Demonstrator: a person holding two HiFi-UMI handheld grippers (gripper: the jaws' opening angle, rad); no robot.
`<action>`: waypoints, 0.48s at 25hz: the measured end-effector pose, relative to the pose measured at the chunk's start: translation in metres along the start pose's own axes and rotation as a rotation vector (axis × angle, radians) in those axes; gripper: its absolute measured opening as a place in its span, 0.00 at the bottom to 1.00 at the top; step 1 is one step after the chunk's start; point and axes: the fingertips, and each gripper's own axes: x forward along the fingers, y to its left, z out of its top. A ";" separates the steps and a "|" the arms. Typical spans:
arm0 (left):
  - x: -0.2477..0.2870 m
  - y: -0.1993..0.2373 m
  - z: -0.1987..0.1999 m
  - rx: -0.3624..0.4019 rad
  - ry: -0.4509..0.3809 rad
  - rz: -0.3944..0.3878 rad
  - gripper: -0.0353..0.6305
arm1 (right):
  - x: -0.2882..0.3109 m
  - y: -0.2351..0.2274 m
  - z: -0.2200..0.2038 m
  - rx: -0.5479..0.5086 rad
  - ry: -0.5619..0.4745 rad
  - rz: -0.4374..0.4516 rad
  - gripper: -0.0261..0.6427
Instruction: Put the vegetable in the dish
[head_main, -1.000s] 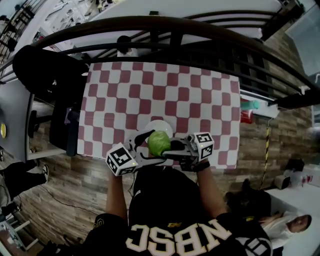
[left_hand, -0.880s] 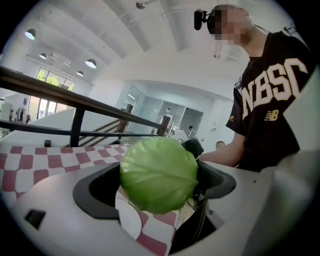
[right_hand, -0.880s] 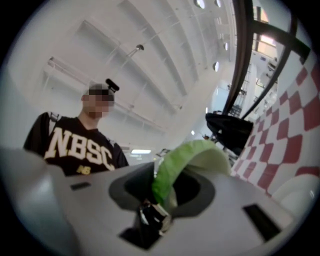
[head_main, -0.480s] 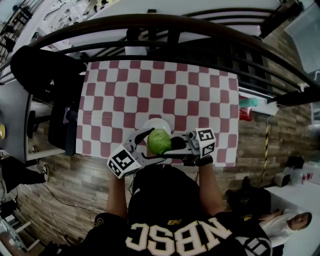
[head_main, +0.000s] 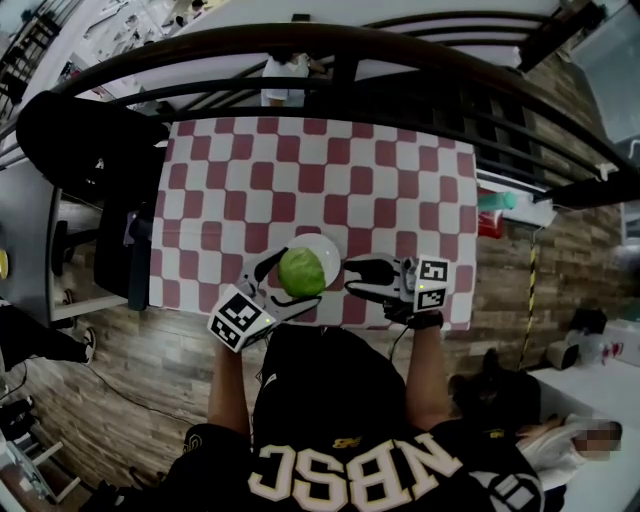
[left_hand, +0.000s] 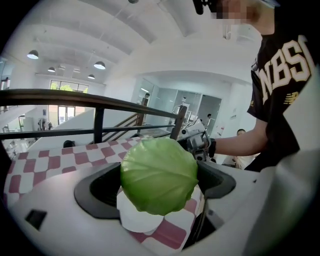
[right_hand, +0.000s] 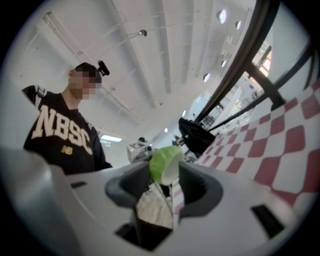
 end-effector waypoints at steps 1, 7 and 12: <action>0.000 0.008 -0.006 -0.008 0.023 0.035 0.79 | -0.007 -0.008 0.008 -0.006 -0.036 -0.046 0.31; 0.023 0.040 -0.060 -0.050 0.210 0.207 0.79 | -0.018 -0.039 0.041 -0.022 -0.204 -0.243 0.30; 0.055 0.041 -0.102 0.011 0.351 0.219 0.79 | -0.011 -0.053 0.036 -0.029 -0.191 -0.342 0.30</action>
